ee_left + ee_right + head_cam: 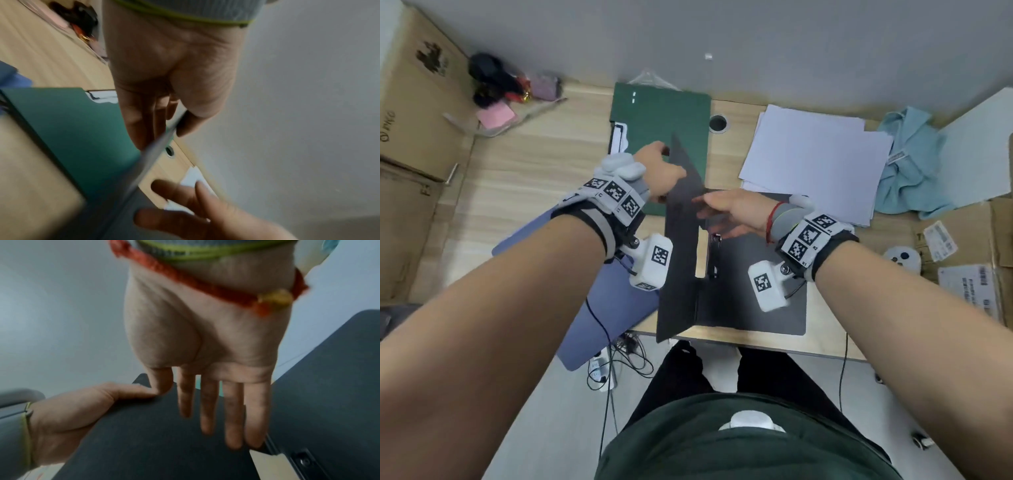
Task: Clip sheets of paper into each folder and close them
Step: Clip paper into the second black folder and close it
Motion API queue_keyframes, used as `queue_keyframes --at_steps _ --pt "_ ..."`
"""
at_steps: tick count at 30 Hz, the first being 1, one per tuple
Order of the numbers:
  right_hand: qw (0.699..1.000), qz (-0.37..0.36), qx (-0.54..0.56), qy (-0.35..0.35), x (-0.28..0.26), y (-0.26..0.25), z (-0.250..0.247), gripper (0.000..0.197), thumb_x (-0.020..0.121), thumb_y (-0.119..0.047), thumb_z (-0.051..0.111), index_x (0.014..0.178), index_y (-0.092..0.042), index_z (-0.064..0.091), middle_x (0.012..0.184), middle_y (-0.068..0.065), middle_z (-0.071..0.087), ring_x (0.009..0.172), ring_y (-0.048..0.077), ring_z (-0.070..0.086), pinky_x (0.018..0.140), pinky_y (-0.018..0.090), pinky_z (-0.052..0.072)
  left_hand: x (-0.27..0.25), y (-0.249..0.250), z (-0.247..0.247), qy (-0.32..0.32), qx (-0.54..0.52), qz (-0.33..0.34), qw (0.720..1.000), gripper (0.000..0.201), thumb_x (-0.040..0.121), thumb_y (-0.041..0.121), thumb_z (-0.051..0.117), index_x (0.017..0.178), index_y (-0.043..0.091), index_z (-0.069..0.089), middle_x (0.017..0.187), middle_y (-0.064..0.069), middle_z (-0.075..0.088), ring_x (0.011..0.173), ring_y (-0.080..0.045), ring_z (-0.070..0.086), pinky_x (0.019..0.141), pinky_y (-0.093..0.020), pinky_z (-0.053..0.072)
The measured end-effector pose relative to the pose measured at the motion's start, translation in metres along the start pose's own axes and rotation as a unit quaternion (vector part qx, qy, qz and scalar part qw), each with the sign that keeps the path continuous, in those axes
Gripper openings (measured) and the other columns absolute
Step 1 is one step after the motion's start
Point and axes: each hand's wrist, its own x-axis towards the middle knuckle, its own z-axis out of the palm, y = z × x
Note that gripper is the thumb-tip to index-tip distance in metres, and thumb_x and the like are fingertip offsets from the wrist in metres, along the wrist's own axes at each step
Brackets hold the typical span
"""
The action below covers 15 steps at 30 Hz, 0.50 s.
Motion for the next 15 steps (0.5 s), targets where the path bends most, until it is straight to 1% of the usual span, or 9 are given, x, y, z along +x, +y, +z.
queue_keyframes --at_steps 2,3,5,6,8,10,12,14,15 --pt "0.998 0.023 -0.049 0.026 0.012 0.006 0.006 0.04 0.099 -0.044 0.047 0.135 -0.028 0.054 0.135 -0.001 0.058 0.106 0.019 0.063 0.086 0.034 0.055 0.01 -0.026 -0.009 0.019 0.07 -0.018 0.997 0.044 0.083 0.019 0.066 0.124 0.007 0.054 0.111 -0.011 0.065 0.083 -0.024 0.058 0.069 -0.03 0.05" --pt "0.996 0.039 -0.073 0.033 0.018 0.009 0.01 0.039 0.098 -0.042 0.048 0.134 -0.027 0.055 0.137 0.0 0.056 0.11 0.02 0.062 0.089 0.035 0.054 0.014 -0.041 -0.013 0.027 0.091 -0.035 0.995 0.044 0.081 0.017 0.065 0.122 0.006 0.054 0.113 -0.011 0.065 0.086 -0.026 0.056 0.076 -0.033 0.049" --pt "0.989 0.071 -0.119 0.044 0.026 0.018 0.015 0.036 0.098 -0.04 0.049 0.131 -0.028 0.056 0.138 0.002 0.055 0.119 0.023 0.058 0.096 0.039 0.052 0.019 -0.069 -0.015 0.038 0.093 -0.074 0.992 0.046 0.082 0.012 0.064 0.126 0.005 0.052 0.117 -0.014 0.063 0.088 -0.025 0.052 0.08 -0.034 0.044" --pt "0.984 0.086 -0.149 0.045 0.028 0.023 0.017 0.036 0.098 -0.039 0.049 0.132 -0.027 0.056 0.138 0.002 0.054 0.122 0.023 0.055 0.096 0.038 0.05 0.019 -0.083 -0.014 0.044 0.093 -0.092 0.99 0.048 0.083 0.011 0.064 0.129 0.004 0.049 0.12 -0.016 0.062 0.089 -0.025 0.05 0.08 -0.035 0.043" --pt "0.966 0.103 -0.237 0.03 0.032 0.031 0.019 0.04 0.1 -0.035 0.046 0.135 -0.018 0.055 0.138 0.003 0.052 0.126 0.025 0.051 0.097 0.037 0.045 0.019 -0.106 -0.009 0.053 0.095 -0.117 0.987 0.054 0.083 0.011 0.065 0.132 0.004 0.044 0.124 -0.019 0.059 0.097 -0.029 0.055 0.085 -0.038 0.044" --pt "0.944 0.11 -0.309 0.022 0.037 0.039 0.02 0.042 0.101 -0.032 0.043 0.135 -0.009 0.055 0.141 0.007 0.052 0.128 0.027 0.049 0.106 0.036 0.04 0.02 -0.122 -0.001 0.056 0.1 -0.125 0.986 0.059 0.081 0.012 0.066 0.134 0.005 0.041 0.124 -0.019 0.059 0.109 -0.036 0.059 0.093 -0.042 0.047" --pt "0.937 0.119 -0.327 0.025 0.041 0.046 0.019 0.043 0.101 -0.034 0.044 0.134 -0.011 0.057 0.142 0.008 0.052 0.128 0.027 0.049 0.11 0.037 0.036 0.019 -0.128 0.006 0.051 0.112 -0.126 0.984 0.064 0.079 0.013 0.067 0.136 0.007 0.038 0.123 -0.019 0.059 0.109 -0.036 0.059 0.096 -0.045 0.048" --pt "0.934 0.116 -0.336 0.026 0.042 0.049 0.017 0.043 0.101 -0.035 0.043 0.135 -0.012 0.056 0.142 0.007 0.052 0.129 0.027 0.048 0.111 0.037 0.035 0.018 -0.128 0.012 0.05 0.129 -0.125 0.983 0.069 0.079 0.013 0.068 0.14 0.008 0.035 0.127 -0.021 0.056 0.107 -0.034 0.057 0.098 -0.045 0.047" --pt "0.934 0.113 -0.339 0.022 0.041 0.049 0.016 0.043 0.101 -0.034 0.043 0.135 -0.011 0.056 0.142 0.008 0.052 0.13 0.027 0.048 0.111 0.036 0.035 0.017 -0.125 0.014 0.057 0.138 -0.126 0.981 0.071 0.079 0.014 0.069 0.141 0.009 0.034 0.13 -0.022 0.052 0.111 -0.036 0.055 0.099 -0.045 0.045"
